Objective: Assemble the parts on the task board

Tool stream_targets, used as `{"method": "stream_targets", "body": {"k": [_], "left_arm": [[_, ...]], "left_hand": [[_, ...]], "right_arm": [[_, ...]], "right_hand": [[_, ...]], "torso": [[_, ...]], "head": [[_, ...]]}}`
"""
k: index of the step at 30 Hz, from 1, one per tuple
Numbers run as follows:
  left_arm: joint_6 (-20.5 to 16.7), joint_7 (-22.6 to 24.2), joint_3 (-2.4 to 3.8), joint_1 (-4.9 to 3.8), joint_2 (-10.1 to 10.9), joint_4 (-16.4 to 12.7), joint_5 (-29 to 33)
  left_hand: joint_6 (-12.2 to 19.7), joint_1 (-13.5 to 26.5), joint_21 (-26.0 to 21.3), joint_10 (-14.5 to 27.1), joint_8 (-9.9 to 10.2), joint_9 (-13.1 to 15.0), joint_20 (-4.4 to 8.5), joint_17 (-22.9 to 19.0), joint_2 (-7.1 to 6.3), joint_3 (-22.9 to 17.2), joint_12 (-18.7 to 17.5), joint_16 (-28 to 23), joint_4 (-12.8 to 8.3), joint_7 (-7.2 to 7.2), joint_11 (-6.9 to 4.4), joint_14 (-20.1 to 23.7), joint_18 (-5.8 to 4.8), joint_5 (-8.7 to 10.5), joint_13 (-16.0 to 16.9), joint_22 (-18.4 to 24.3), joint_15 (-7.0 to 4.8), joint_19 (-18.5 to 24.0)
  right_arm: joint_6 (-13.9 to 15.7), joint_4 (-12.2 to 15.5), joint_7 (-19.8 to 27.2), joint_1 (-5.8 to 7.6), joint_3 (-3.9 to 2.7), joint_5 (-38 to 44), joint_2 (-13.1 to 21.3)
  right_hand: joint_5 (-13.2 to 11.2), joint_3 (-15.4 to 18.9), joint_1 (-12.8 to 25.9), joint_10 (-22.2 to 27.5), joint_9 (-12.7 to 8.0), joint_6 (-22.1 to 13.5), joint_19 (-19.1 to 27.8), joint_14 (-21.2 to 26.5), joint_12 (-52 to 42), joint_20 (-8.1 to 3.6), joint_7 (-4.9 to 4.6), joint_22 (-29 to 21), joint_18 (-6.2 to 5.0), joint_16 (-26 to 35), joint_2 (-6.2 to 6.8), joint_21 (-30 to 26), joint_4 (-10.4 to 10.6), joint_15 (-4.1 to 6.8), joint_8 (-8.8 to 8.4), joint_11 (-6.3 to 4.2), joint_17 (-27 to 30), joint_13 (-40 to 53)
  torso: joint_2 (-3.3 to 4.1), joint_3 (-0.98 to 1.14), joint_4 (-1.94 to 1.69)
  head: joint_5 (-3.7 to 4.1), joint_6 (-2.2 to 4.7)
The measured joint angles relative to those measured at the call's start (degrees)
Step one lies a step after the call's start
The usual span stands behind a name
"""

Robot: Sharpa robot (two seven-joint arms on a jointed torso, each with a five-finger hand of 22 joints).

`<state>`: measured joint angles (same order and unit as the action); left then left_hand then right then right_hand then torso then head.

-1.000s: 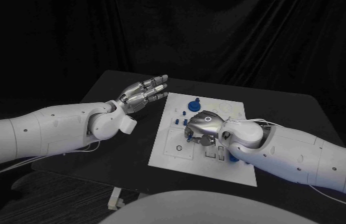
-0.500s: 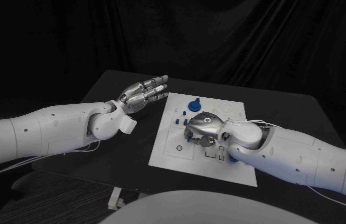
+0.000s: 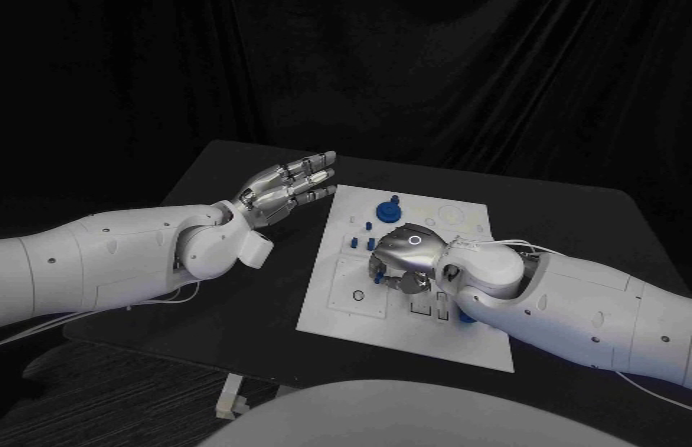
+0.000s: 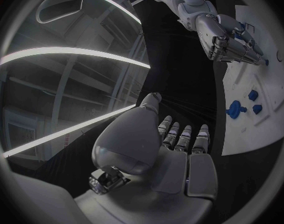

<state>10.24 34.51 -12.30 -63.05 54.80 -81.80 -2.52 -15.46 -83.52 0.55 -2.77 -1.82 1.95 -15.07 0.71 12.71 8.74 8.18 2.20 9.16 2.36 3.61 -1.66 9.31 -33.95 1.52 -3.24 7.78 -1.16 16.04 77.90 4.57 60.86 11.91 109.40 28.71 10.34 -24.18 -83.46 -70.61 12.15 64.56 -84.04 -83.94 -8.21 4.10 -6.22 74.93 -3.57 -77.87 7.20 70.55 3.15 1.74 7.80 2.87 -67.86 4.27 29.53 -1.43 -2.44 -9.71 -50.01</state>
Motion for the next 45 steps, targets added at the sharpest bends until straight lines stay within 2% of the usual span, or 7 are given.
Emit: {"method": "stream_targets", "body": {"k": [23,29,33,40,41,43,45], "left_arm": [[0.57,-0.38,0.0,0.14,-0.16,0.19,0.0],[0.82,-0.58,0.0,0.15,-0.16,0.21,0.0],[0.98,-0.73,0.0,0.17,-0.21,0.24,0.0],[1.19,-0.91,0.0,0.2,-0.32,0.31,-0.01],[1.22,-0.93,0.0,0.2,-0.32,0.32,-0.01],[1.25,-0.97,0.0,0.2,-0.32,0.33,-0.01],[1.27,-1.0,0.0,0.21,-0.32,0.33,-0.01]], "left_hand": [[0.0,0.0,0.0,0.0,0.0,-0.01,0.0,0.05,0.0,0.0,0.0,0.23,0.0,0.0,0.0,0.0,0.0,0.0,0.0,0.04,0.0,0.0],[-1.64,0.37,0.0,0.0,-0.28,0.16,0.0,0.04,0.37,0.0,0.22,0.22,0.0,1.21,-0.01,0.22,0.0,0.0,0.0,0.09,0.22,0.0],[-1.76,0.37,0.0,0.0,-0.28,0.22,0.0,0.04,0.37,-0.16,0.22,0.22,-0.16,1.33,0.0,0.22,0.0,0.0,0.0,0.09,0.21,0.0],[-1.96,0.37,0.0,0.0,-0.49,0.21,0.0,0.04,0.37,-0.16,0.22,0.22,-0.16,1.13,-0.01,0.22,0.0,0.0,0.0,0.09,0.21,0.0],[-1.96,0.37,0.0,0.0,-0.49,0.21,0.0,0.04,0.37,-0.16,0.22,0.22,-0.16,1.12,0.0,0.22,0.0,0.0,0.0,0.09,0.21,0.0],[-1.96,0.37,0.0,0.0,-0.49,0.21,0.0,0.04,0.37,-0.16,0.21,0.22,-0.16,1.12,-0.01,0.22,0.0,0.0,0.0,0.09,0.21,0.0],[-2.1,0.37,0.0,0.0,-0.49,0.24,0.0,0.04,0.37,-0.16,0.21,0.22,-0.16,1.27,-0.01,0.22,0.0,0.0,0.0,0.09,0.21,0.0]], "right_arm": [[-0.2,-0.62,-0.39,-0.75,-0.04,0.02,-0.67],[-0.22,-0.69,-0.52,-0.89,-0.11,0.02,-0.72],[-0.24,-0.7,-0.6,-0.93,-0.12,0.02,-0.72],[-0.36,-0.66,-0.93,-1.03,-0.13,0.02,-0.67],[-0.47,-0.66,-1.08,-1.04,-0.09,0.02,-0.66],[-0.72,-0.66,-1.36,-1.13,-0.03,0.02,-0.63],[-1.07,-0.63,-1.76,-1.2,0.0,0.02,-0.54]], "right_hand": [[0.25,-0.01,-0.47,0.1,-0.03,-0.19,0.0,0.0,0.02,0.0,-0.19,-0.01,0.0,0.0,-0.05,0.0,-0.32,0.0,-0.12,0.12,-0.01,0.03],[0.25,-0.01,-0.47,0.1,-0.04,-0.32,0.0,0.0,0.11,0.0,-0.31,-0.02,0.0,0.0,-0.05,0.0,-0.32,0.0,-0.16,0.13,-0.01,0.13],[0.25,0.09,-0.47,0.19,-0.04,-0.52,0.0,0.0,0.12,0.0,-0.51,-0.02,0.0,0.0,-0.05,0.0,-0.41,0.0,-0.32,0.22,-0.01,0.15],[0.29,0.14,-0.08,2.12,-1.25,-4.29,0.28,0.0,0.54,0.28,-1.06,-0.02,0.0,0.0,0.33,-0.73,-0.48,-0.42,-3.01,0.79,0.52,0.13],[0.23,0.14,0.25,2.73,-1.47,-4.88,0.42,0.0,0.88,0.41,-0.96,-0.02,0.0,0.2,0.66,-0.89,-0.48,-0.42,-3.41,0.8,0.75,0.01],[-0.18,-0.19,1.06,4.81,-2.08,-6.68,0.41,0.0,1.85,0.41,0.11,-0.02,0.0,0.64,1.47,-1.52,-0.12,-0.42,-4.09,1.33,1.3,-0.36],[-0.18,0.05,1.85,7.18,-2.74,-8.63,0.72,0.0,2.81,0.72,0.42,-0.02,0.0,1.12,2.26,-2.41,0.24,-0.42,-4.1,1.92,2.03,-0.54]], "torso": [[0.0,0.0,-0.02],[0.01,0.0,-0.02],[0.02,0.0,-0.02],[0.0,0.0,-0.02],[0.0,0.0,-0.01],[0.0,0.0,-0.01],[0.0,0.0,-0.01]], "head": [[-0.23,0.01],[-0.3,0.01],[-0.26,0.01],[-0.19,0.01],[-0.19,0.01],[-0.18,0.01],[-0.18,0.01]]}}
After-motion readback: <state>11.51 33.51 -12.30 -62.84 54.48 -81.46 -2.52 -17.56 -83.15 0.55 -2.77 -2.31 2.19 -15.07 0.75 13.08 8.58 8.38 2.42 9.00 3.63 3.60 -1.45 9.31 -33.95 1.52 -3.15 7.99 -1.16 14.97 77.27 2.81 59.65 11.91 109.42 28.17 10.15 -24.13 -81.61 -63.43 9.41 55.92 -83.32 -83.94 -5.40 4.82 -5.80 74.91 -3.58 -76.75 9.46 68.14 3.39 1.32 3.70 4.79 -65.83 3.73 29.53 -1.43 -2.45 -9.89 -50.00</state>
